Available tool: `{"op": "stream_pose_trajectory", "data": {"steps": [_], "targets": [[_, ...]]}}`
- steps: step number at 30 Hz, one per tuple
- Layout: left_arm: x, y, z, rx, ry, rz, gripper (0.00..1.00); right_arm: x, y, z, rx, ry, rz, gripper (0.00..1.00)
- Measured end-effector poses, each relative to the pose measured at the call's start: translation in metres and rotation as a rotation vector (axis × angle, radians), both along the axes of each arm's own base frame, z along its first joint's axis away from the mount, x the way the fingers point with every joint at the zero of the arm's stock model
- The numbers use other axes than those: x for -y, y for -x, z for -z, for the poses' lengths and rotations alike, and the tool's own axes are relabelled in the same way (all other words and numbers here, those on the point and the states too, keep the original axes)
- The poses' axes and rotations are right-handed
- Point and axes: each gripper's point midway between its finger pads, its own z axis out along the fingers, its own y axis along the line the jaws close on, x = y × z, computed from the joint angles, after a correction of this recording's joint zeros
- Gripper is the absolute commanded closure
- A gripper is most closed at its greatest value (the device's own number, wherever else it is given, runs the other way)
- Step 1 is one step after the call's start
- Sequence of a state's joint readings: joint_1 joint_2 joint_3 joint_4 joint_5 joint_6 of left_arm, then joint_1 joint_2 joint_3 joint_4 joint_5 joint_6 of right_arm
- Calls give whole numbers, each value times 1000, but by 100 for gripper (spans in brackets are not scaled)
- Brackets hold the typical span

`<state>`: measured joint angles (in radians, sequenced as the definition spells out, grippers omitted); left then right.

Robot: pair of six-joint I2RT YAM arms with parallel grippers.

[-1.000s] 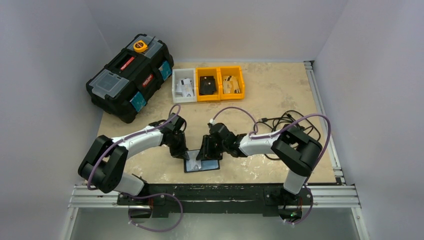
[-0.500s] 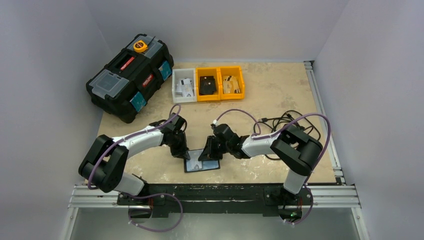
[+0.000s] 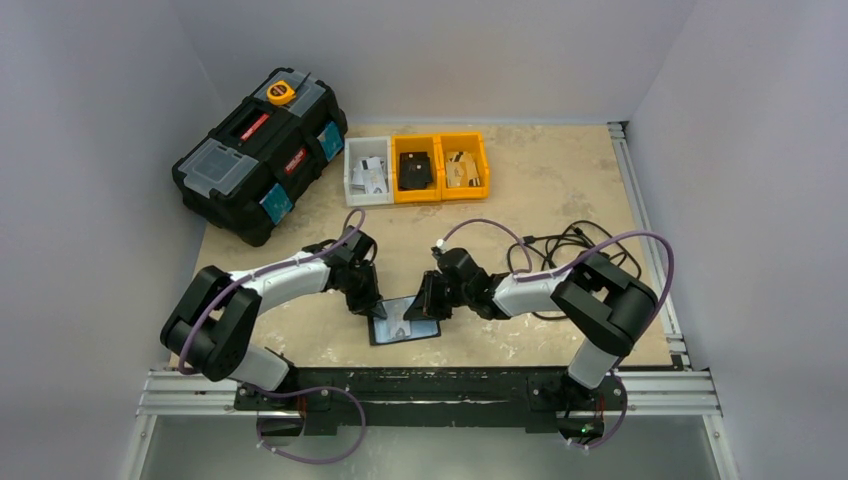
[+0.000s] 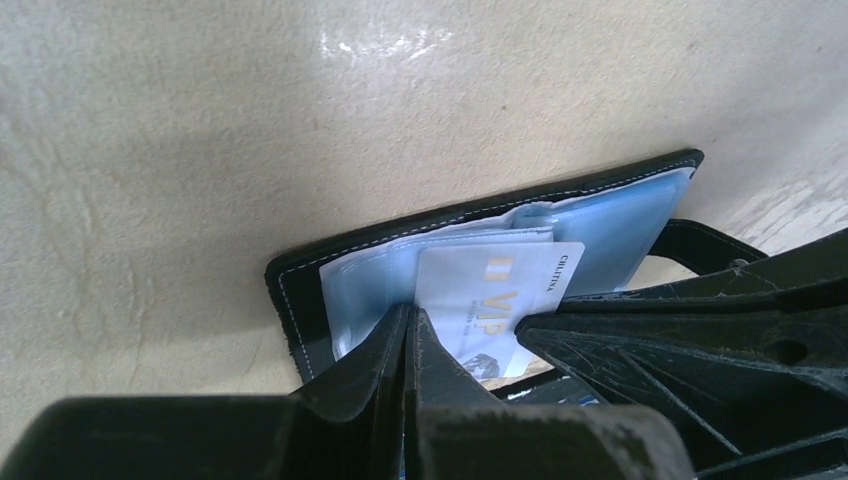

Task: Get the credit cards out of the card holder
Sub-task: Remove the credit card from the card holder.

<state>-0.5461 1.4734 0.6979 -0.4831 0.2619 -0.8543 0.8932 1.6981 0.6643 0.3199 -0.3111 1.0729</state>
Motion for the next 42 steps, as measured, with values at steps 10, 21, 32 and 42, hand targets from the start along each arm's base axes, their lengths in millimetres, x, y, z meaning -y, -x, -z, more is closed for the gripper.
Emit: {"op": "stream_pose_trajectory", "data": {"steps": [10,21,32,42], "targets": [[5,0,0,-1,17,10,100,7,-1,0,-2,-15,9,97],[4,1,0,-3,16,11,100,18,-3,5,-18,-31,24,95],[4,1,0,-2,16,11,100,29,-6,0,-10,-42,51,100],[4,1,0,-4,14,11,100,41,-9,-14,18,-21,67,100]]}}
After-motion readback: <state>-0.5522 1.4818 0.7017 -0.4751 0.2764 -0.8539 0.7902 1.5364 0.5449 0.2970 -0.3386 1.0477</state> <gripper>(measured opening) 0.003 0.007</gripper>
